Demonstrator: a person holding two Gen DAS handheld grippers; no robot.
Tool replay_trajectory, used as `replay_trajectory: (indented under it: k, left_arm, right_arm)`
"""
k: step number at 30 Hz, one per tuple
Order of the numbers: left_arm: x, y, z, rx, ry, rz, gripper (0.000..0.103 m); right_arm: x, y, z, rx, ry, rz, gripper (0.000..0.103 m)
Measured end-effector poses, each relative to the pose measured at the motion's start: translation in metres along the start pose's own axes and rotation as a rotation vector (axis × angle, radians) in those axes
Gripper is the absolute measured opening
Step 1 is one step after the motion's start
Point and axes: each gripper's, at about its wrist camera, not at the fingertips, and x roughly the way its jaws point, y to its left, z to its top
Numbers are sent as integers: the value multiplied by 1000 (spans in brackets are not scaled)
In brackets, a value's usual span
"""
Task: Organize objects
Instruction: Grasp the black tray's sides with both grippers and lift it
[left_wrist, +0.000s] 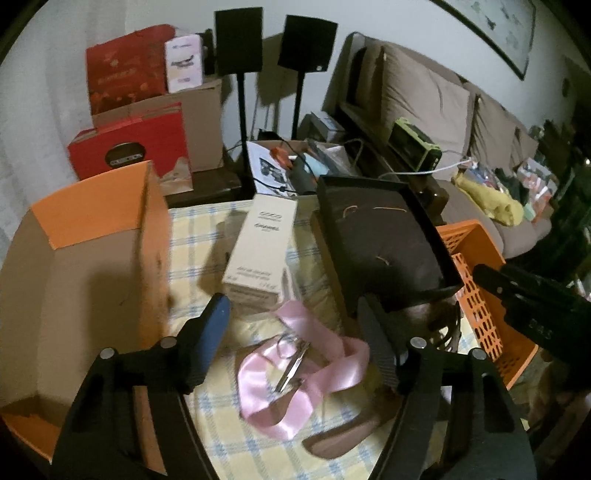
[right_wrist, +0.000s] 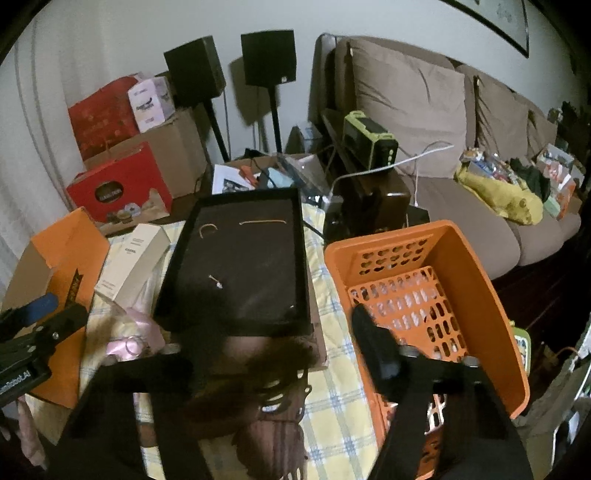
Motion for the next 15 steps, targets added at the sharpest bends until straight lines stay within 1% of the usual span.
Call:
replay_trajectory:
  k: [2,4,5,6,9,12,15]
  left_arm:
    - [10,-6,4,14,13,-3,61]
    - [22,-13,8,31,39,1,53]
    - [27,-16,10,37,51,-1,51]
    - [34,-20,12,44,65,-2,49]
    - [49,-28,17,59,82,8,49]
    - [62,-35,22,67,97,13,48]
    - [74,-37,25,69,121,17,39]
  right_arm:
    - [9,-3,3,7,17,14,43]
    - [16,-7,7,12,26,24,42]
    - [21,-8,9,15,31,25,41]
    - [26,-10,11,18,43,27,40]
    - [41,-12,17,23,70,40,36]
    - [52,-14,21,26,88,33,36]
    - [63,-18,22,38,110,31,36]
